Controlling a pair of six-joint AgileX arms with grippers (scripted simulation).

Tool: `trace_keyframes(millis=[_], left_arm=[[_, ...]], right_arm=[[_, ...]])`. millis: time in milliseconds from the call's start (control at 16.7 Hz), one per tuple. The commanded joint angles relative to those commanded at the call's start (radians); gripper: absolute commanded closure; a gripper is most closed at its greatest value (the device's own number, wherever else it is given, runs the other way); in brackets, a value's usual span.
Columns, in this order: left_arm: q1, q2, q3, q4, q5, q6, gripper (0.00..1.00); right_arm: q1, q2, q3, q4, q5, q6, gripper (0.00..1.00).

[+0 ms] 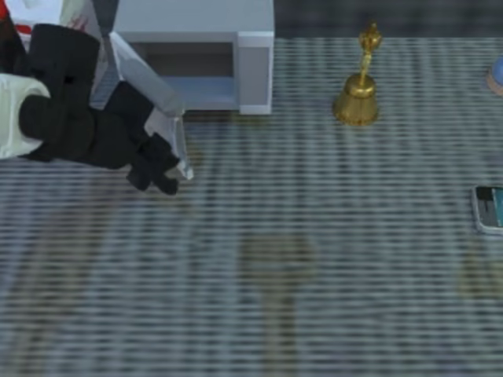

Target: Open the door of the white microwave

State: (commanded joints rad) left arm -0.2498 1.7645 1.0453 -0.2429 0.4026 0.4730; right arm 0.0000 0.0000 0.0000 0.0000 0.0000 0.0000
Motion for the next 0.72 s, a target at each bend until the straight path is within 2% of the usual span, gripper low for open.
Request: trace_keyframes(millis=[720], left_arm=[[0.006,0.000,-0.001,-0.007,0.007,0.012,1.00]], right_arm=[[0.000,0.000,0.000,0.000,0.000,0.000,0.00]])
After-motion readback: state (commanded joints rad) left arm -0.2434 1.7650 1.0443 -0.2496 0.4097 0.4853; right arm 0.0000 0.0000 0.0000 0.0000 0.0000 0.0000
